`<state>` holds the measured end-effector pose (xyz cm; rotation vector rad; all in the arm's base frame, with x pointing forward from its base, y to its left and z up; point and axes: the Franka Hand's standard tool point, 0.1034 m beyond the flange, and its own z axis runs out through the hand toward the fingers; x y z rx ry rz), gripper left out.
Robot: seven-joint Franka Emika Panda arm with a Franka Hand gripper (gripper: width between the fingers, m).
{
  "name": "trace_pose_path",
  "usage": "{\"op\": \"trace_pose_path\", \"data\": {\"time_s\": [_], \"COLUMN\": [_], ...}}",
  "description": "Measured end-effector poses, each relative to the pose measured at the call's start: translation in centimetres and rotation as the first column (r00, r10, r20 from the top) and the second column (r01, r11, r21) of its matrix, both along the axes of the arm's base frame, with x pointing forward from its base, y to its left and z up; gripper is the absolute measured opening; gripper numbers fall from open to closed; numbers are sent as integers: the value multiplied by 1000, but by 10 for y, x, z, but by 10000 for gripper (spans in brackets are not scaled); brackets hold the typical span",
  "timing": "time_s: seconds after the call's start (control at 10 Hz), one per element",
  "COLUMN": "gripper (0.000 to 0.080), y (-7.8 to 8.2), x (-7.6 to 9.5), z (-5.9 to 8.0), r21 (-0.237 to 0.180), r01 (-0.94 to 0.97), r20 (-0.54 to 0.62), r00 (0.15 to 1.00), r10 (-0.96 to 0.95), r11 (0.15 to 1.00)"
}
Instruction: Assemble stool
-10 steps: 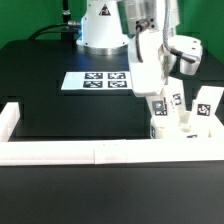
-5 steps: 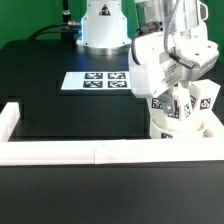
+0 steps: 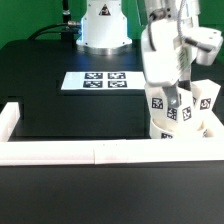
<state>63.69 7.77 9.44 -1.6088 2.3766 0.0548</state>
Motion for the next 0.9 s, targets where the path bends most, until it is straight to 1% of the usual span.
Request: {"op": "trace_pose_path", "data": {"time_s": [0.1, 0.2, 0.3, 0.5, 0.6, 0.7, 0.8, 0.9], "gripper": [648, 649, 649, 649, 649, 649, 649, 649], "y": [3, 3, 2, 1, 1, 3, 0, 4], "x": [4, 5, 5, 5, 3, 1, 3, -3], "z": [14, 21, 19, 18, 18, 24, 28, 22], "r21": [-13, -35, -50, -91, -115, -137, -166, -181], "r01": [-96, -207, -247, -379, -475, -640, -730, -842], "r20": [37, 58, 62, 76, 72, 50, 56, 36], "r00": [995, 976, 966, 919, 872, 758, 664, 510], "r10": [97, 208, 250, 386, 485, 650, 746, 859], "r11": [995, 978, 968, 921, 872, 756, 663, 508]}}
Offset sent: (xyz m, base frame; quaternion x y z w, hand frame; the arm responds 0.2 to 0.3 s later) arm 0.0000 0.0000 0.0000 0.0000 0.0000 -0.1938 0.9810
